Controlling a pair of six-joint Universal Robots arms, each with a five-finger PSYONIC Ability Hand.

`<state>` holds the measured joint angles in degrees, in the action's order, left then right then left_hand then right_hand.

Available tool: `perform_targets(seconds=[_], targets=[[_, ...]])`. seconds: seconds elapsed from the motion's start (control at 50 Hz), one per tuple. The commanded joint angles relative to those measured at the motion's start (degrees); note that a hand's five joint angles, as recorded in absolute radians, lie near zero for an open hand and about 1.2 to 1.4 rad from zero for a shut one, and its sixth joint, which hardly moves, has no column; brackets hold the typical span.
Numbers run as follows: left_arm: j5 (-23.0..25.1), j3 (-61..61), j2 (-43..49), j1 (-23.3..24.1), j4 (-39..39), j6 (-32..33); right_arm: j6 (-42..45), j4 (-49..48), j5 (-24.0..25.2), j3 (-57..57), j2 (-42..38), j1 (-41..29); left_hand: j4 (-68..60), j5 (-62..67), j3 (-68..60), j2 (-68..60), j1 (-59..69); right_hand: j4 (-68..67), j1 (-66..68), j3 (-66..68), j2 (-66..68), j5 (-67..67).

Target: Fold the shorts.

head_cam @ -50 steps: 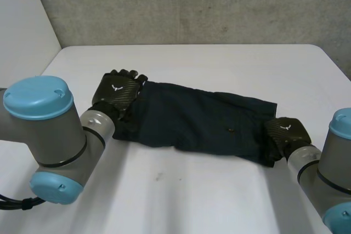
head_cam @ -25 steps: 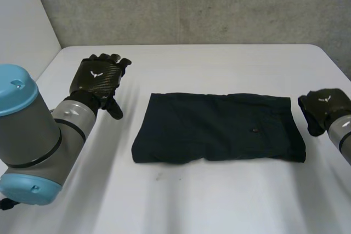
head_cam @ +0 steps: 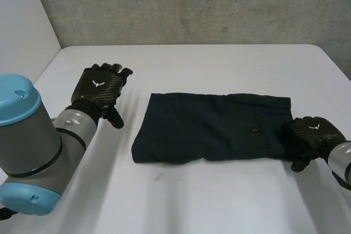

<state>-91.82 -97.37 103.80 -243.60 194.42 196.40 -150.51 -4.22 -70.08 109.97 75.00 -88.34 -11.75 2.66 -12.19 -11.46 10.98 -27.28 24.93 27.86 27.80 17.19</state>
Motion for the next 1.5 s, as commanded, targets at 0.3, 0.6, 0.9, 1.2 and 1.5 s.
perform_targets(seconds=[0.3,0.6,0.9,1.2,1.5], targets=[[0.07,-0.63,0.52,0.14,0.0,0.04,-2.77,-11.6,2.23,0.25,-7.42,1.24,1.75,-2.66,2.19,1.46,-0.98,-49.35,51.7,48.77,48.83,49.44],[-0.02,-0.81,0.0,-0.29,0.0,0.04,17.42,-5.9,-8.3,-8.27,-4.52,-2.7,1.75,-2.66,2.19,1.46,-0.98,-52.72,55.07,52.14,52.2,52.81],[-0.46,-0.63,-1.58,-0.38,0.0,-0.05,40.2,-4.13,-10.0,-25.42,-13.47,-43.39,1.75,-2.66,2.19,1.46,-0.98,-52.72,55.07,52.14,52.2,52.81],[-0.28,2.61,-2.11,-0.3,0.61,-0.14,26.47,-7.73,-1.2,-23.93,-11.22,-45.27,1.75,-2.66,2.19,1.46,-0.98,17.28,-14.93,-17.86,-17.8,-17.19],[2.26,17.9,7.54,6.99,-0.62,-12.61,-26.77,-3.62,-6.2,-25.42,-1.61,-26.1,1.54,-2.45,1.97,1.24,-0.77,17.28,-14.93,-17.86,-17.8,-17.19]])
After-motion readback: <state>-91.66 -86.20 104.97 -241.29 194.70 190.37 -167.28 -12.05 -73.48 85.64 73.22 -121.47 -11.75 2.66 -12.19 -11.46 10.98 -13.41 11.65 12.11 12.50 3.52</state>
